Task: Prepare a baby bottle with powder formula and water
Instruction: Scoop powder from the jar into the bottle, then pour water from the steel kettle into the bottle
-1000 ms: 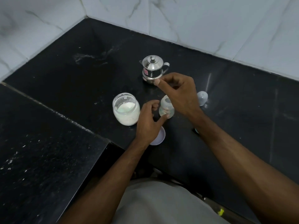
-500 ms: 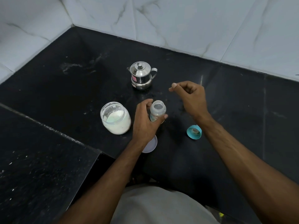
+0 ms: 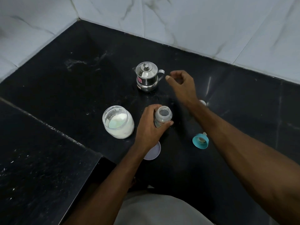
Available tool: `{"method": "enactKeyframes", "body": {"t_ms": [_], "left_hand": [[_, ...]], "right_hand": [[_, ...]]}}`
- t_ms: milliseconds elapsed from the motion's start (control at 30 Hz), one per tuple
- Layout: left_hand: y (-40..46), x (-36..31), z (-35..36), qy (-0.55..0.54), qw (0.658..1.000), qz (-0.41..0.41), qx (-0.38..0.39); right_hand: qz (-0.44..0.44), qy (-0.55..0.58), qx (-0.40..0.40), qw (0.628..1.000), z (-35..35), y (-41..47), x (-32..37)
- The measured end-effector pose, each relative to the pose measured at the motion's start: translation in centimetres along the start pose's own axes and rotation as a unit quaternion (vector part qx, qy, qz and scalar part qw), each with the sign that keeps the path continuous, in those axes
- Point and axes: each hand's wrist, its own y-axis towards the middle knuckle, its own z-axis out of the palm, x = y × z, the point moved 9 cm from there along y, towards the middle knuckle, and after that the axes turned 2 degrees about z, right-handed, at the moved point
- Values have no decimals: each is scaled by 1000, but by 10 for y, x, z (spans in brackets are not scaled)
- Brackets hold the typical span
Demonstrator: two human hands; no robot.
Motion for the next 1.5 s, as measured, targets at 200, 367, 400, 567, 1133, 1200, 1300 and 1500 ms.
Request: {"method": "enactKeyframes", "body": {"t_ms": [200,367,400,567,1133,1200,1300,1500], "left_hand": [[1,3,0,-7,1000,-7,3],[1,6,1,-7,1000,-17,5],[1,6,1,-6,1000,-19,5],[2,7,1,-5,1000,-22,2],[1,9,3,0,1000,-25,2],[0,10,3,-7,1000,-27,2],[0,11,4,-15,999,-34,2],[0,11,3,-15,999,-39,6]], "right_hand": [[29,-24,60,998,37,40,-2],[54,-52,97,992,56,54,-7],[53,-57,97,992,57,55,-7],[3,-88,65,994,61,58,-1],[96,228,87,965,48,46,-13],[71,235,93,965,36,42,-1],[44,240,102,964,16,36,15],[7,229,112,967,-21,20,42]]}}
